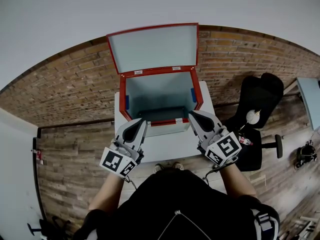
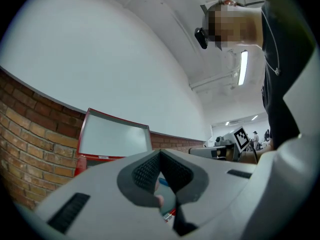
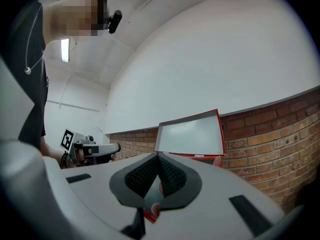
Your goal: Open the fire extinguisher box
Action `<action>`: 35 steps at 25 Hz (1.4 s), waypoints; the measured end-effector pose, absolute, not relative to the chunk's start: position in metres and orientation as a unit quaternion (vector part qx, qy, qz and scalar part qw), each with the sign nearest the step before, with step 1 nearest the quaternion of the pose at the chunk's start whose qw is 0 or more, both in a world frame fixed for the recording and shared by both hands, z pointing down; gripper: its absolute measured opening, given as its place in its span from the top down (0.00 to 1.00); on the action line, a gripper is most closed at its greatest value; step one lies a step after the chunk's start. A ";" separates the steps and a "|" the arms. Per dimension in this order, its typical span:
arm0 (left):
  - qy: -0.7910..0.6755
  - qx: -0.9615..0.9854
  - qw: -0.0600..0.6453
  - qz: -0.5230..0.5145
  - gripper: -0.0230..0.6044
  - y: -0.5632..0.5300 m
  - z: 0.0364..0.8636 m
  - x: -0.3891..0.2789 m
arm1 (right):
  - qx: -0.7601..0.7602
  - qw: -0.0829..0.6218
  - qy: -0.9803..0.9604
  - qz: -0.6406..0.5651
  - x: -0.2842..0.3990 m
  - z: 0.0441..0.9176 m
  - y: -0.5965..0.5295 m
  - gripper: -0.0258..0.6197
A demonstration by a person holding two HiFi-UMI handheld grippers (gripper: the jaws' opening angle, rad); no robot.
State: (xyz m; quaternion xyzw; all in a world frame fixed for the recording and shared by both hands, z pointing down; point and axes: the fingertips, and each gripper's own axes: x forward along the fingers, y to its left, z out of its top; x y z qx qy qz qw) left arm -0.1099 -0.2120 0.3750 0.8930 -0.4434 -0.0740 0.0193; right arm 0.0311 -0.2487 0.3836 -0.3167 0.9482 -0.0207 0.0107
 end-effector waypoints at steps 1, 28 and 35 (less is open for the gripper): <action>-0.441 0.894 0.021 -0.072 0.89 -0.211 0.378 -0.108 | -0.316 0.009 0.949 -0.021 0.029 0.386 -0.247 0.93; -0.429 0.901 0.038 -0.054 0.89 -0.208 0.410 -0.089 | -0.308 0.009 0.951 -0.038 0.022 0.410 -0.244 0.93; -0.430 0.900 0.043 -0.051 0.89 -0.207 0.413 -0.088 | -0.310 0.008 0.950 -0.039 0.024 0.409 -0.245 0.93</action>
